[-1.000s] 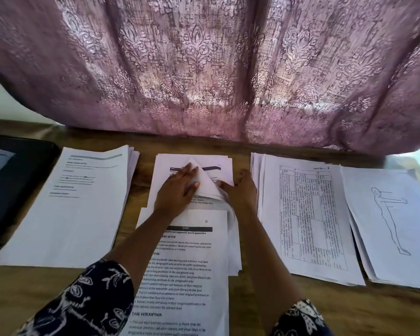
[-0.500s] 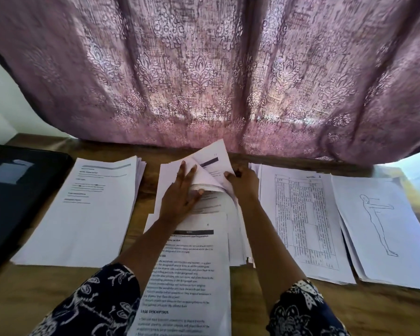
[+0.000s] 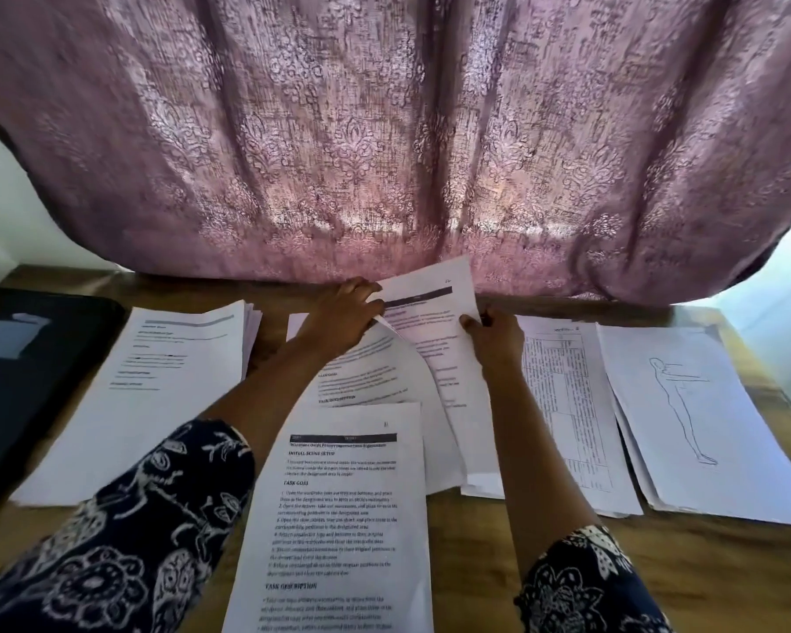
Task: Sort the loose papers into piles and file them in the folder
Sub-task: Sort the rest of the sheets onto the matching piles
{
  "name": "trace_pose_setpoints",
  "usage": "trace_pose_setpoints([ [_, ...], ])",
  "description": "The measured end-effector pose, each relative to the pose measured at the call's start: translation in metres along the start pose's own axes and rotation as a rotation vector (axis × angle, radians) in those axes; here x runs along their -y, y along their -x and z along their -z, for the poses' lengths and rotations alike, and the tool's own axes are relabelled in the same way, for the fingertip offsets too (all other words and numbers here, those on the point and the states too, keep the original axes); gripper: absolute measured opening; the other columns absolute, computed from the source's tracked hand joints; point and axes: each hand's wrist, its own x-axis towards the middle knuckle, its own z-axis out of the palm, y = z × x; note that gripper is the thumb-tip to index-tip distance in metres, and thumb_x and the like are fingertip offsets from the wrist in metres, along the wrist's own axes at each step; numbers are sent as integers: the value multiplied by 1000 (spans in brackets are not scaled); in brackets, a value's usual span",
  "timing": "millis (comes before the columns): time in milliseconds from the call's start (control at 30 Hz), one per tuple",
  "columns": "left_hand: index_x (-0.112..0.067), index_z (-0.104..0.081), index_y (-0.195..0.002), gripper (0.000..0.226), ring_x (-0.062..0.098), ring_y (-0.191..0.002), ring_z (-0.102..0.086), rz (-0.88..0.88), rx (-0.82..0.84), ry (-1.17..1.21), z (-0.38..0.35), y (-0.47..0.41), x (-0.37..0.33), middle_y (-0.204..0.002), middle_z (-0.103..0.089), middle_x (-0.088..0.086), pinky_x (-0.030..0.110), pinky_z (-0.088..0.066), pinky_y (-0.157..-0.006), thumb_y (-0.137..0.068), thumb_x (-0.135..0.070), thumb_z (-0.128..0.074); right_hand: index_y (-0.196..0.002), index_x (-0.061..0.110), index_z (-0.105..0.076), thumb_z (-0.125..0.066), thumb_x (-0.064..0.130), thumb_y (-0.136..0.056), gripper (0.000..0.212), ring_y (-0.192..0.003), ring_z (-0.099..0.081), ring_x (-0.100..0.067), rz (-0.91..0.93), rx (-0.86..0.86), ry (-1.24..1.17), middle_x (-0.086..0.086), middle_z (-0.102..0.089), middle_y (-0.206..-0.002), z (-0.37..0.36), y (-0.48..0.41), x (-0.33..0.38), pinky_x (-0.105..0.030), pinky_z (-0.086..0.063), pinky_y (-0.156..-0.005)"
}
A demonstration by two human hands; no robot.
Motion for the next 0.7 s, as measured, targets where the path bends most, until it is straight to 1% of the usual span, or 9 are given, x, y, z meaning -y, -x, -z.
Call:
trace_pose_setpoints([
  [67, -13, -71, -102, 19, 43, -129, -44, -36, 78, -59, -2, -8, 2, -140, -51, 17, 57, -46, -93, -84, -11, -69, -111, 10, -66, -59, 24, -93, 23, -88, -55, -17, 17, -59, 13, -8, -68, -110, 19, 2, 3, -23, -32, -72],
  [133, -19, -66, -117, 36, 41, -138, -33, 31, 116, -66, -10, -10, -1, -152, -37, 14, 59, -39, -102, -82, -20, -73, -109, 9, -65, -57, 24, -94, 23, -88, -57, -20, 62, -126, 49, -8, -68, -108, 39, 4, 8, -23, -32, -72],
  [233, -23, -34, -149, 81, 43, -145, -15, 246, 101, 39, -25, 2, -15, -160, -12, 15, 65, -22, -110, -80, -39, -74, -104, 10, -65, -57, 22, -93, 19, -84, -56, -18, 130, -225, 43, -5, -68, -103, 67, 3, 18, -22, -31, -71],
  [300, -24, -10, -154, 91, 37, -148, -1, 399, 79, 119, -29, 16, -33, -162, 1, 13, 63, -9, -114, -85, -45, -66, -102, 12, -66, -58, 22, -92, 17, -83, -56, -18, 186, -289, 39, -4, -69, -102, 80, 2, 27, -23, -32, -70],
  [333, -24, -3, -154, 92, 34, -148, 3, 469, 79, 165, -30, 25, -43, -162, 3, 11, 60, -4, -114, -87, -48, -62, -101, 13, -66, -58, 22, -91, 16, -85, -57, -19, 216, -317, 40, -4, -69, -102, 85, 1, 31, -24, -33, -71],
  [400, -24, -9, -154, 86, 31, -149, -4, 550, 112, 254, -30, 46, -60, -162, -6, 8, 58, -5, -114, -89, -51, -57, -99, 15, -66, -58, 22, -89, 15, -89, -61, -24, 277, -347, 55, -5, -69, -101, 91, -1, 37, -28, -40, -71],
  [500, -23, -32, -148, 76, 27, -142, -30, 522, 119, 294, -29, 82, -77, -155, -33, 4, 56, -19, -116, -86, -62, -52, -99, 15, -67, -58, 21, -87, 16, -89, -64, -30, 411, -359, 112, -7, -71, -99, 96, 2, 44, -35, -50, -74],
  [600, -25, -44, -142, 76, 23, -137, -37, 454, 89, 287, -29, 105, -89, -148, -42, -1, 49, -19, -117, -81, -70, -47, -99, 13, -71, -59, 18, -88, 17, -84, -64, -31, 657, -359, 212, -10, -71, -98, 96, 15, 56, -30, -43, -66],
  [700, -25, -52, -136, 72, 22, -132, -42, 405, 74, 268, -34, 116, -94, -142, -50, -2, 45, -20, -115, -80, -70, -51, -100, 10, -72, -60, 17, -88, 18, -81, -65, -34, 887, -355, 293, -13, -70, -96, 90, 27, 73, -35, -46, -67],
])
